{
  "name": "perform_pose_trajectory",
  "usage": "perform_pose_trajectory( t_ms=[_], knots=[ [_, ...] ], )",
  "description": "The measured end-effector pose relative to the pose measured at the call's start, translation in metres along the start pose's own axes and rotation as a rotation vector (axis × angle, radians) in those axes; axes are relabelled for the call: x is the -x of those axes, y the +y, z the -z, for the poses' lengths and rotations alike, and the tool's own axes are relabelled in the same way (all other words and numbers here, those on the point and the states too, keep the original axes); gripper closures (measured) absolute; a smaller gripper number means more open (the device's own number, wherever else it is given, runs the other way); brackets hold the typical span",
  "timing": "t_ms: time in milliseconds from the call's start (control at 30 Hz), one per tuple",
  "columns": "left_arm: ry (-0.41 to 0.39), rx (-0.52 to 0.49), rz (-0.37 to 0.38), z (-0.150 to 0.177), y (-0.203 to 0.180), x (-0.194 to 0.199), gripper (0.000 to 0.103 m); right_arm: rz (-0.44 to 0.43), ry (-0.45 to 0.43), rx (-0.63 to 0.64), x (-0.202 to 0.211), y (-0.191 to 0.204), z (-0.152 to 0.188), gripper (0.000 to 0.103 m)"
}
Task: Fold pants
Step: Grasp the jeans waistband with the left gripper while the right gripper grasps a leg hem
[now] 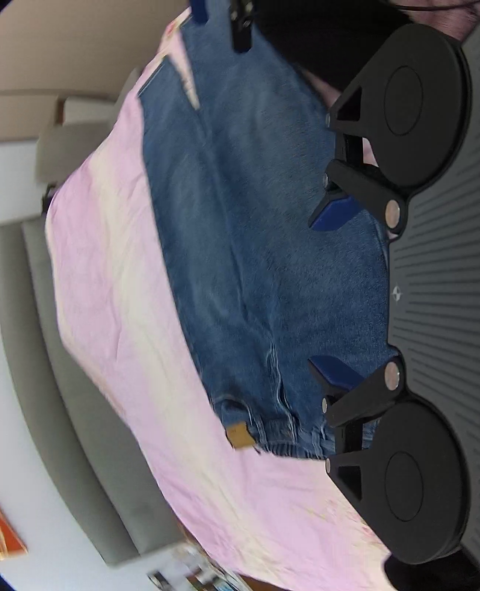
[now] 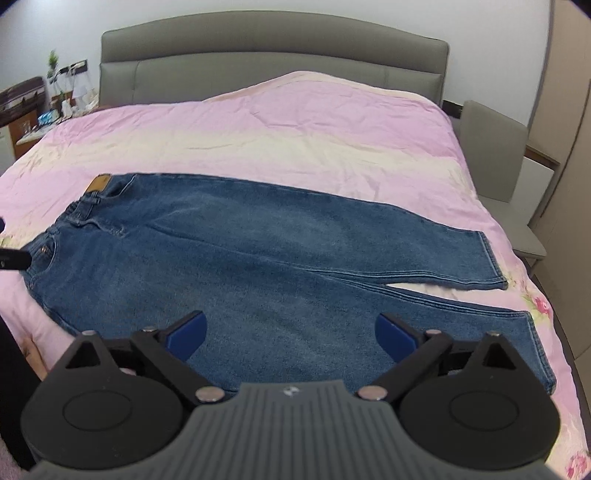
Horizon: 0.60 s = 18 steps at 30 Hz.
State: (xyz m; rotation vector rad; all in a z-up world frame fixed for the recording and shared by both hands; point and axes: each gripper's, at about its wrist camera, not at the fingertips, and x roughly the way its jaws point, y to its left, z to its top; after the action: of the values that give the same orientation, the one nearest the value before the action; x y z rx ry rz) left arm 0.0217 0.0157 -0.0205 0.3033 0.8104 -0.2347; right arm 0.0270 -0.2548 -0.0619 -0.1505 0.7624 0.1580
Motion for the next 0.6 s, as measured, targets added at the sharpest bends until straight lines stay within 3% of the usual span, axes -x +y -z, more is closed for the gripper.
perform_pose_trajectory(
  t_ms=[100, 167, 333, 500, 600],
  knots=[
    [0.048, -0.109, 0.106, 0.004, -0.008, -0.016, 0.018, -0.057, 0.064, 0.053, -0.018, 0.007, 0.002, 0.022],
    [0.080, -0.208, 0.146, 0.009, -0.019, -0.029, 0.018, -0.100, 0.118, 0.094, -0.032, 0.015, 0.004, 0.032],
    [0.202, -0.428, 0.210, 0.022, -0.046, -0.068, 0.018, -0.187, 0.257, 0.177, -0.072, 0.036, 0.014, 0.032],
    [0.320, -0.587, 0.193, 0.038, -0.066, -0.112, 0.018, -0.223, 0.351, 0.261, -0.108, 0.058, 0.025, 0.032],
    [0.356, -0.617, 0.183, 0.046, -0.071, -0.129, 0.018, -0.212, 0.411, 0.315, -0.134, 0.071, 0.027, 0.032]
  ],
)
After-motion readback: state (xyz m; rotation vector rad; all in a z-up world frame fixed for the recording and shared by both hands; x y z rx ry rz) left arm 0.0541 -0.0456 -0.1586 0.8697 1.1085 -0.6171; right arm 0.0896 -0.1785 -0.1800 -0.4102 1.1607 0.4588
